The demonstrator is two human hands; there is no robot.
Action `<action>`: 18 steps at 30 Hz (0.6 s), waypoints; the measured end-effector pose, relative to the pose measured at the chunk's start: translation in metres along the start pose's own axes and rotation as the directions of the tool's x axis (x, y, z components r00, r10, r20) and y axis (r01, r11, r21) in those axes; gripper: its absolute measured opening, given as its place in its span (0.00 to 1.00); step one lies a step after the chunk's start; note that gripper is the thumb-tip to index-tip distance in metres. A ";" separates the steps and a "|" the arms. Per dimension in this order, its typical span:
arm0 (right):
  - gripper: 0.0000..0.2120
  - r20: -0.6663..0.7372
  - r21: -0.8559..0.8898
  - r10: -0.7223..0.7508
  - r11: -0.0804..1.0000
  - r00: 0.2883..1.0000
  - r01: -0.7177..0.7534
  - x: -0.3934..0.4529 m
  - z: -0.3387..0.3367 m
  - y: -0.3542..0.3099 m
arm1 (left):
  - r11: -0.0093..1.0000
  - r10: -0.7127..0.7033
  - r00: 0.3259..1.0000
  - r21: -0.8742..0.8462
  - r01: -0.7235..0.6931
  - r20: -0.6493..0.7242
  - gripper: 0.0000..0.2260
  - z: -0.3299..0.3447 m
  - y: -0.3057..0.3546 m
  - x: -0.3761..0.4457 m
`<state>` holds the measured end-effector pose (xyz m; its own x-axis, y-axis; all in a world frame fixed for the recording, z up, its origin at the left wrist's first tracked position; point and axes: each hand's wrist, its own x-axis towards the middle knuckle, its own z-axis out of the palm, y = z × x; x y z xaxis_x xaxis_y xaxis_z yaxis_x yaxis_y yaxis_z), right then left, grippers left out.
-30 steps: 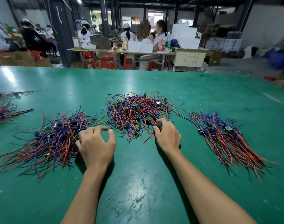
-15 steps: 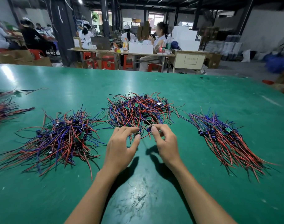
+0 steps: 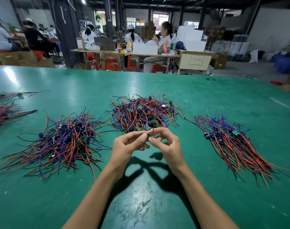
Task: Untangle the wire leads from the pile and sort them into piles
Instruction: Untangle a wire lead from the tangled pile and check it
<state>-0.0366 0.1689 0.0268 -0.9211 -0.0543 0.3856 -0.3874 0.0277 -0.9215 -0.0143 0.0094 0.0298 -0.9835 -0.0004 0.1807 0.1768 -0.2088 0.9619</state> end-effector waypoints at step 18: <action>0.14 -0.213 -0.780 0.165 0.564 0.963 -0.269 0.058 0.001 0.043 | 0.820 -0.212 0.930 -0.572 0.001 -0.301 0.08 -0.043 0.014 0.012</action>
<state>-0.1068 0.1654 0.0095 -0.9594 0.1647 0.2289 -0.0012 0.8092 -0.5875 -0.0254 -0.0360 0.0368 -0.9632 -0.2504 -0.0973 0.1223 -0.7310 0.6713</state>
